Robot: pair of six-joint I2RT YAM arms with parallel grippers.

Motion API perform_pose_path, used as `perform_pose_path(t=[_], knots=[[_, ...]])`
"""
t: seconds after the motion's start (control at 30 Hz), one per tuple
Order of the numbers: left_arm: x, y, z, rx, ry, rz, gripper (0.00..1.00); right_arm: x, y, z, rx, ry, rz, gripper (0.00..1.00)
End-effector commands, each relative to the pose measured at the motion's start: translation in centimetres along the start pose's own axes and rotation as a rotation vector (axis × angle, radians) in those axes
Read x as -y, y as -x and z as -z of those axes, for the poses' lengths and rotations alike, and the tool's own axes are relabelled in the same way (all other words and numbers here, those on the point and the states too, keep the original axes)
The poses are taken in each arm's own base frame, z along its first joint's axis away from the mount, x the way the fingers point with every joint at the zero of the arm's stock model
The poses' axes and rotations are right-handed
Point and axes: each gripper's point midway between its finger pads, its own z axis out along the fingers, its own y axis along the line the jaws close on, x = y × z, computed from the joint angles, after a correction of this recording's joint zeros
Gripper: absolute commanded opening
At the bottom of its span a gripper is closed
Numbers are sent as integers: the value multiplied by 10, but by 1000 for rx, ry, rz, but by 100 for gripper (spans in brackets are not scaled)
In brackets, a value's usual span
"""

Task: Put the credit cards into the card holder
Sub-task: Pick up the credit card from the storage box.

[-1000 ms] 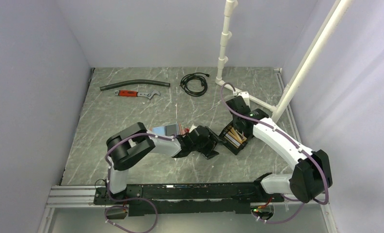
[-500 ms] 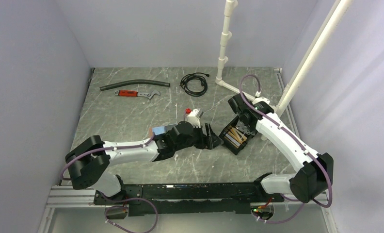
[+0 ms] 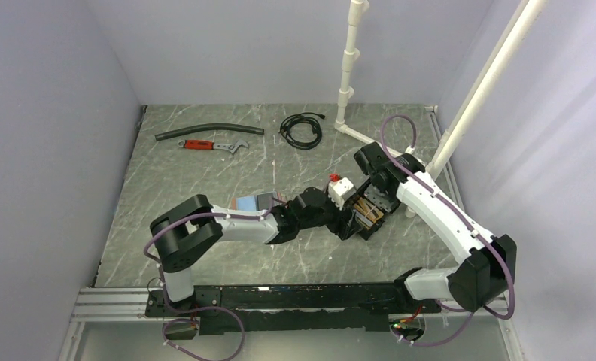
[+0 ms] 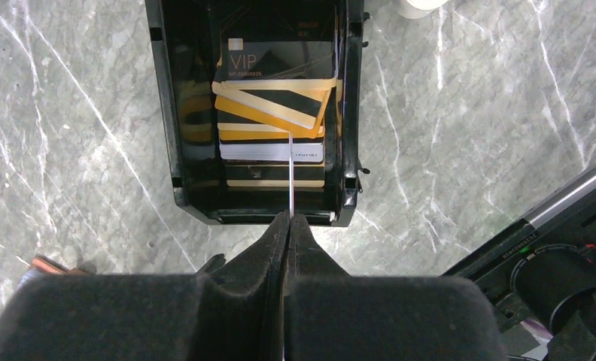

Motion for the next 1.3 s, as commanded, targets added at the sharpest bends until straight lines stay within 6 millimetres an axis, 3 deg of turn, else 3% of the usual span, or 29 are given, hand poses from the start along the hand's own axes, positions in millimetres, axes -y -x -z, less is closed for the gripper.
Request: perform_pose_path(t=[0.0,0.27,0.37,0.47,0.53,0.6,0.77,0.97,1.07,1.27], knots=[[18,34,-14,94,-78,-153,77,-8,9,6,14,6,-56,0],[9,39,-38,137,1,-215,68,-13,15,7,34,7,-46,0],[1,37,-45,142,71,-245,54,-13,18,8,45,1,-39,0],[-12,42,-44,176,150,-234,32,-10,22,6,73,-4,-9,0],[-15,47,-42,197,168,-228,20,-8,25,1,99,-3,43,14],[-19,49,-41,202,192,-196,8,-14,27,-4,132,46,129,37],[-15,50,-39,213,150,-95,0,-20,26,-3,178,196,272,79],[-16,52,-36,201,71,68,0,-9,31,23,260,400,283,98],[-17,55,-27,200,9,158,0,-6,30,32,275,504,251,99],[-13,60,-6,166,-145,341,0,-21,20,42,190,714,176,99]])
